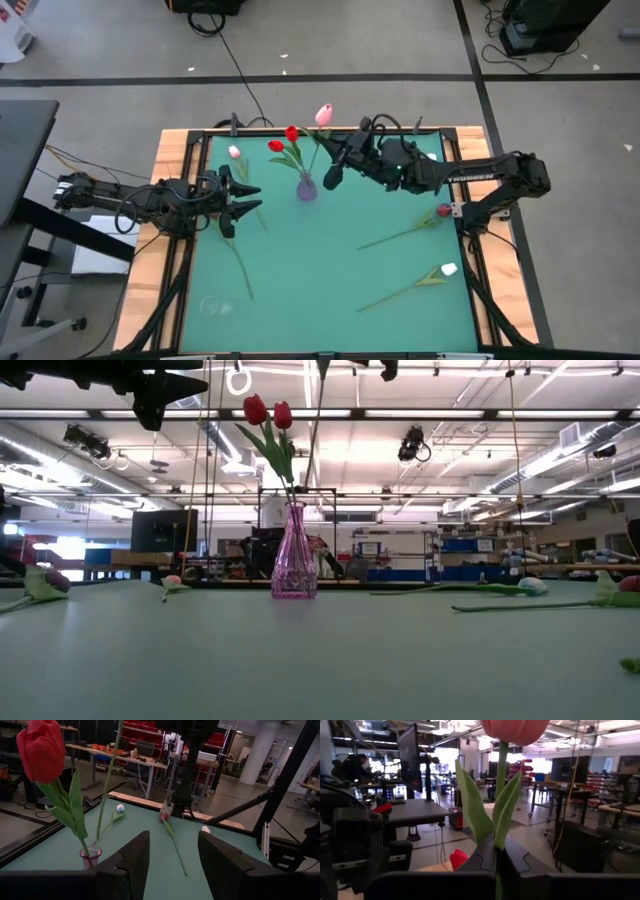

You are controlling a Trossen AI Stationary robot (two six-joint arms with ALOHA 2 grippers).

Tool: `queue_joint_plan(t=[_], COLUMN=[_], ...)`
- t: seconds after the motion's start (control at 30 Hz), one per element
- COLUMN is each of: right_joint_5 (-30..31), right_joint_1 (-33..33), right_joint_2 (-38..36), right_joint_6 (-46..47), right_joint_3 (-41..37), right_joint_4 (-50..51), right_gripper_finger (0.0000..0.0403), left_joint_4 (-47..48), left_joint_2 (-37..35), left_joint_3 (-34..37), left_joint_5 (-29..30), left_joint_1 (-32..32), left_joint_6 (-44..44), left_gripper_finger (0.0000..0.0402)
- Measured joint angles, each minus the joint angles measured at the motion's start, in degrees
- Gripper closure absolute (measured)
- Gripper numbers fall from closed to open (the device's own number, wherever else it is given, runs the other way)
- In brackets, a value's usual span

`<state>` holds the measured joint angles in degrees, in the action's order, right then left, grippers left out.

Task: Sort flowers into vase by color
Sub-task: Put the right pink flower into the violet vase, then put the pink flower into the violet vase

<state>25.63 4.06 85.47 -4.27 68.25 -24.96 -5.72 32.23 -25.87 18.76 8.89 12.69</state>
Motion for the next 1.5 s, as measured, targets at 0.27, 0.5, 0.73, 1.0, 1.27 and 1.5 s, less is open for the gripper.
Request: queue_joint_plan(t=[0.27, 0.5, 0.73, 1.0, 1.27, 1.5], right_joint_5=[-6.2, -6.4, -8.5, -23.3, -20.9, -16.4], right_joint_1=[2.8, 3.6, 5.1, 8.1, 7.1, 6.2], right_joint_2=[2.8, 3.6, 3.3, 2.9, -3.7, -9.4], right_joint_6=[2.9, 2.6, 9.3, 18.7, 21.3, 21.2], right_joint_3=[0.0, 0.0, 0.0, 0.0, 0.0, 0.0], right_joint_4=[0.2, 6.3, 10.0, 12.4, 12.2, 15.9], right_gripper_finger=[0.0394, 0.0378, 0.029, 0.0172, 0.0146, 0.0158], left_joint_4=[0.0, 0.0, 0.0, 0.0, -0.3, -5.4], left_joint_2=[0.0, 0.0, 0.0, 0.0, 0.0, -0.1], left_joint_3=[0.0, 0.0, 0.0, 0.0, 0.0, 0.0], left_joint_5=[0.0, 0.0, 0.0, 0.0, 0.0, 0.0], left_joint_1=[0.0, 0.0, 0.0, 0.0, 0.0, 0.0], left_joint_6=[0.0, 0.0, 0.0, 0.0, 0.2, 9.7], left_gripper_finger=[0.0228, 0.0228, 0.0228, 0.0228, 0.0228, 0.0228])
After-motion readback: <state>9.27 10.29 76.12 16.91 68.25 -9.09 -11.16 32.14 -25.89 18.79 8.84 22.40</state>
